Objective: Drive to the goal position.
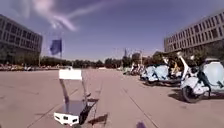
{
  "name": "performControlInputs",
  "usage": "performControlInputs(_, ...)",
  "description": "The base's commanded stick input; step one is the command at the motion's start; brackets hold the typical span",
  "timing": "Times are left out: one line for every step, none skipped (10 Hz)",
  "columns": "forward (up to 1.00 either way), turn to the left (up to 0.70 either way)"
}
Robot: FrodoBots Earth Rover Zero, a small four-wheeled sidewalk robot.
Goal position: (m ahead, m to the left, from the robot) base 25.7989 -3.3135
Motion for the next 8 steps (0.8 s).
performControlInputs(0.70,-0.07)
performControlInputs(0.70,-0.07)
performControlInputs(0.70,-0.07)
performControlInputs(0.70,-0.07)
performControlInputs(0.70,-0.07)
performControlInputs(0.70,-0.07)
performControlInputs(0.70,-0.07)
performControlInputs(0.70,-0.07)
